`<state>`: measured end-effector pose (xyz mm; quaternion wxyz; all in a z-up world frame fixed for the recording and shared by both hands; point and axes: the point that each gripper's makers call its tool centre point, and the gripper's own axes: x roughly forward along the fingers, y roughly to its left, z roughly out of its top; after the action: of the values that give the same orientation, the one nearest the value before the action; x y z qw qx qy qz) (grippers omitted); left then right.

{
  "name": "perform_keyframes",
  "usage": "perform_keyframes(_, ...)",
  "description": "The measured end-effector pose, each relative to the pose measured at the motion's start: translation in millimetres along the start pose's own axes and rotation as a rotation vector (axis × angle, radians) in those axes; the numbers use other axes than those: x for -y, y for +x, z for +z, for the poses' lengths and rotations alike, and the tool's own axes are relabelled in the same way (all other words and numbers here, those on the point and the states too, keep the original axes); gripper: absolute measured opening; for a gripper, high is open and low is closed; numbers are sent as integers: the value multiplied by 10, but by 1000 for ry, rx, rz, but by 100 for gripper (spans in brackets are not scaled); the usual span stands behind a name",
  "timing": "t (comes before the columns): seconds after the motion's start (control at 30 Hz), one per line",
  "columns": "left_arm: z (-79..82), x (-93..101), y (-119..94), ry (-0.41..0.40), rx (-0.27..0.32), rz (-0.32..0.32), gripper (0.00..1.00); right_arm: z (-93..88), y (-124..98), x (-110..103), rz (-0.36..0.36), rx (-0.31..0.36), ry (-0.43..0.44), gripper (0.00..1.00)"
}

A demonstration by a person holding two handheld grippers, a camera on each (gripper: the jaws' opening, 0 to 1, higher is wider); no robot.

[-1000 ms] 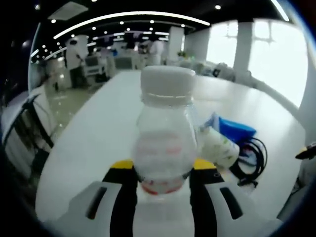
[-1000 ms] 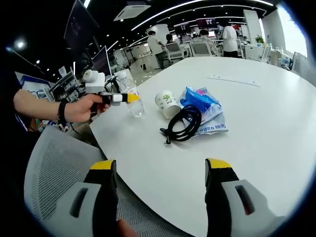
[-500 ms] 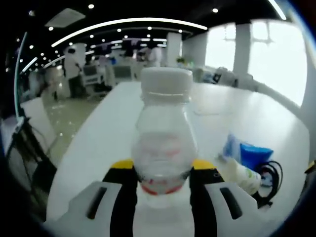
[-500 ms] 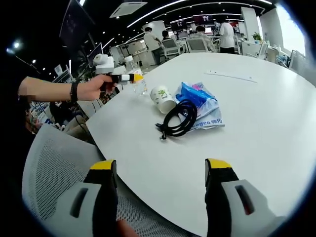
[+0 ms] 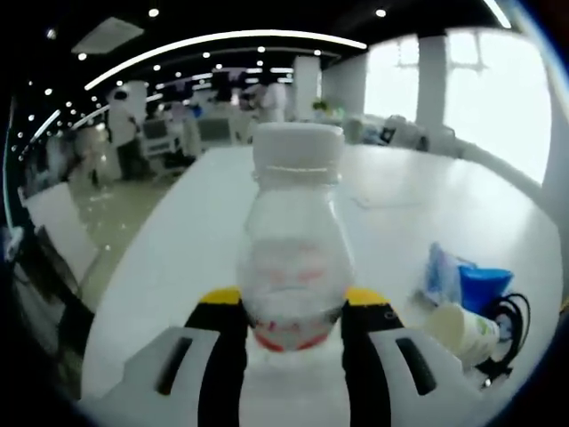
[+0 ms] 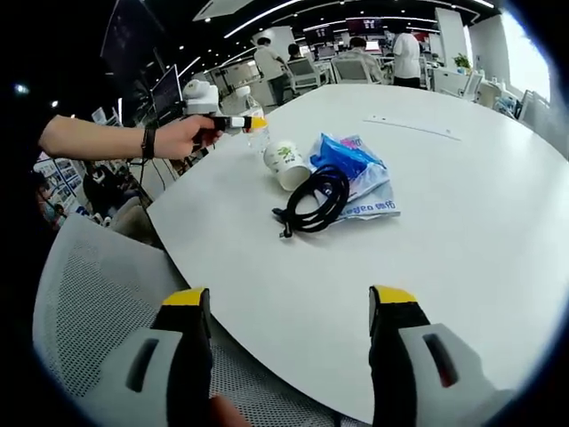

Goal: Arrange the tabletop items into an orderly group along one side of the table until the central work area is clear of visible clutter.

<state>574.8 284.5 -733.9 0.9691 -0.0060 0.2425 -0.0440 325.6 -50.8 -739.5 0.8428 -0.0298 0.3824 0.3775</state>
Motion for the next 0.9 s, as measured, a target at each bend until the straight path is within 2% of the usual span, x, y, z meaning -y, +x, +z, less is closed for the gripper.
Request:
perform_keyframes(0.13, -11, 30, 37, 43, 11, -11, 38, -9, -7, 6, -8, -4, -6, 72)
perform_keyframes(0.27, -15, 16, 31, 13, 24, -12, 38, -30, 7, 9, -6, -13, -6, 72)
perform_keyframes(0.5, -18, 14, 17, 8, 30, 6, 38, -38, 6, 4, -9, -18, -14, 72)
perform_keyframes(0.7, -12, 7, 9, -22, 38, -12, 40, -48, 5, 1, -4, -20, -9, 72)
perform_keyframes(0.73, 11, 13, -9, -63, 55, -18, 40, -49, 6, -2, -4, -21, -12, 72)
perform_keyframes(0.9, 16, 124, -88, -13, 50, -52, 51, -41, 12, -14, 1, -18, -19, 72)
